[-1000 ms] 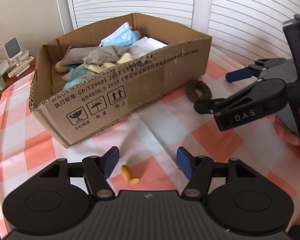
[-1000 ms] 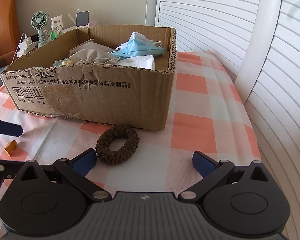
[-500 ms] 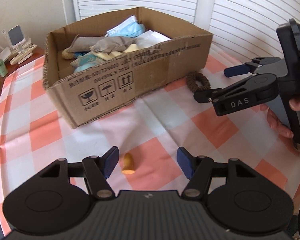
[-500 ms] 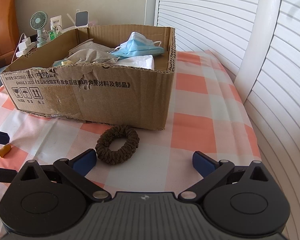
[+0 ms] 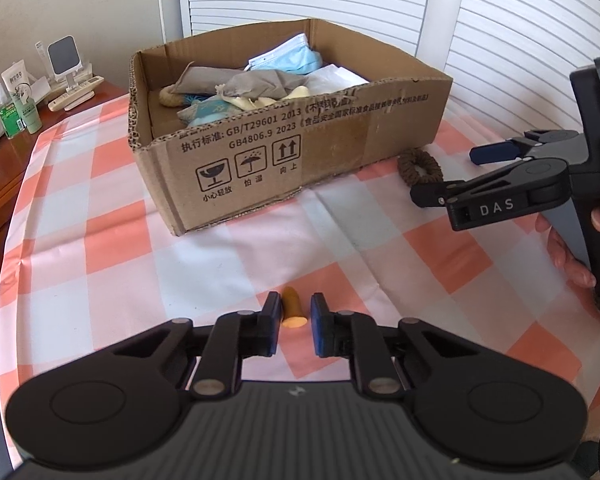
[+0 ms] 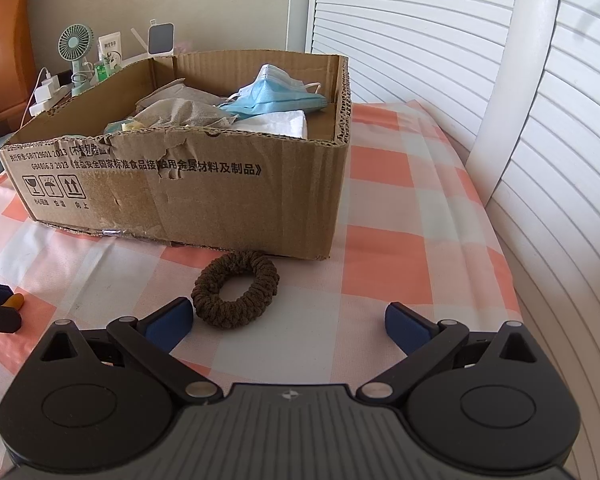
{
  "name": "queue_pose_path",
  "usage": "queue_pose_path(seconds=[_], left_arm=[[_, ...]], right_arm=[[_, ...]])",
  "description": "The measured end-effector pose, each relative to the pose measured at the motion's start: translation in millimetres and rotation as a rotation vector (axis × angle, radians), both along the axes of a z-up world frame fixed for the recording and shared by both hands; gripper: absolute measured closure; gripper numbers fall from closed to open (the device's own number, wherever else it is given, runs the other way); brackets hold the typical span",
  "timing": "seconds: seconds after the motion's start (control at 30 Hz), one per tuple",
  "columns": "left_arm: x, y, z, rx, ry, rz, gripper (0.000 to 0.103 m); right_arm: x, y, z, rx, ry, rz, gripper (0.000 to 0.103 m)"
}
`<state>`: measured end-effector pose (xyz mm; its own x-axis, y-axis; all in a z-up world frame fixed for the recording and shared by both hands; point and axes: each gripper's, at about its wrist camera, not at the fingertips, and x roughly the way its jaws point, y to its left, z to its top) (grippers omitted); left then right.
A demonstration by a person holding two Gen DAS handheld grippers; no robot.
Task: Organize soft objects
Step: 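Grasp the orange earplug with the left gripper while the right gripper grasps the brown scrunchie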
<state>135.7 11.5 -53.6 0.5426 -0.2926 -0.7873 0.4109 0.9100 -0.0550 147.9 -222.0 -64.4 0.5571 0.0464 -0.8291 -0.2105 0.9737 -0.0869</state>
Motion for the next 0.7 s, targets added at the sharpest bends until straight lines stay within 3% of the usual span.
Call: queue_pose_path(seconds=[0.23, 0.7], left_arm=[[1.1, -0.3, -0.4, -0.006, 0.0, -0.002, 0.089], [1.3, 0.6, -0.7, -0.012, 0.001, 0.001, 0.089]], right_arm=[[7.4, 15.9, 0.1, -0.004, 0.029, 0.068, 0.0], [6.6, 30.0, -2.4, 0.02, -0.009, 0.137, 0.002]])
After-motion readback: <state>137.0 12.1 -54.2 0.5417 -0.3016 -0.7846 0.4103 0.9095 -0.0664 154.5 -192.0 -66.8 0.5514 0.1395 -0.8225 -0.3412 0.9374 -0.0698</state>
